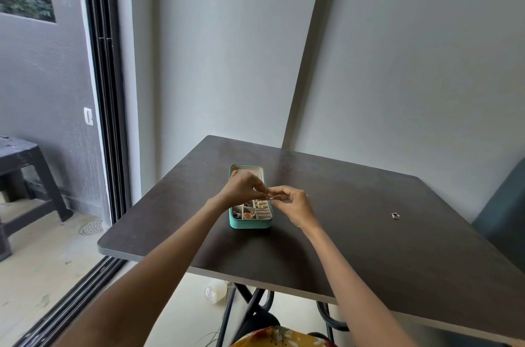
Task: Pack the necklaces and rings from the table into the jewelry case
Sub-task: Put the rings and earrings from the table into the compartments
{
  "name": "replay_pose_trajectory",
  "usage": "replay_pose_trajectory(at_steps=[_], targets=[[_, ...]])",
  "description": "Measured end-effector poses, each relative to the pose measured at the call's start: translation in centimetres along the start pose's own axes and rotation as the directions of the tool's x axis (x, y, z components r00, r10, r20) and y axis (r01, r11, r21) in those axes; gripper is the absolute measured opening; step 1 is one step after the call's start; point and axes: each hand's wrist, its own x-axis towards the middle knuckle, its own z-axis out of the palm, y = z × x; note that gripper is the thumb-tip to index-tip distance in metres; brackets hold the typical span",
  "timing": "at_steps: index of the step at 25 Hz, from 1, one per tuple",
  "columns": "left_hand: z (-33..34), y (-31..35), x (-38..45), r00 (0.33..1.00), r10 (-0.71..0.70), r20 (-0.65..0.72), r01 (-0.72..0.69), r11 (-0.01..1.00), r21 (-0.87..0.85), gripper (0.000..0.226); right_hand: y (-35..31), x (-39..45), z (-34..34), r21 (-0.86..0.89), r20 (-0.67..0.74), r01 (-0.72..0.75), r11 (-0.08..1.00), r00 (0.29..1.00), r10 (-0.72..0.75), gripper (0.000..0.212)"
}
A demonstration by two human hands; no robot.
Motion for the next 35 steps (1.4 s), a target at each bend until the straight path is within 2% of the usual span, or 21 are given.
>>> replay_pose_trajectory(at_steps=[2,7,13,20,26,30,35], targets=[[-0.3,-0.2,-0.1,1.000,0.007,0.023,-0.008,1.000,0.013,0.018,-0.3,0.3,-0.6,-0.069,0.056,0.031,0.997,0.998,-0.027,0.027],[-0.5,-0.1,-0.3,0.998,0.027,0.058,-0.028,1.000,0.010,0.018,-1.1,0.6,-0.9,-0.105,0.051,0.057,0.993,0.997,-0.052,0.020],[-0.6,-1.6,-1.0,0.985,-0.123,0.125,0.102,0.982,0.158,0.038,-0.4,-0.5,-0.4,-0.117,0.068,0.044,0.992,0.997,-0.036,0.019],[-0.3,-0.4,-0.5,0.989,-0.059,0.139,0.020,0.963,0.269,0.042,-0.4,-0.2,-0.2,-0.143,0.117,0.069,0.987,0.992,-0.053,0.021],[-0.2,0.6,0.8,0.971,-0.100,0.217,0.002,0.912,0.410,0.058,0.1,-0.1,0.2,-0.076,-0.003,0.067,0.995,0.998,-0.068,0.017],[-0.1,0.7,1.2,0.964,-0.135,0.229,0.033,0.915,0.403,0.054,0.0,0.1,0.3,-0.167,0.093,0.107,0.980,0.991,-0.093,0.018],[0.1,0.7,1.2,0.970,-0.152,0.191,0.061,0.910,0.411,0.051,-0.3,0.1,0.1,-0.261,0.142,0.165,0.951,0.981,-0.131,0.020]])
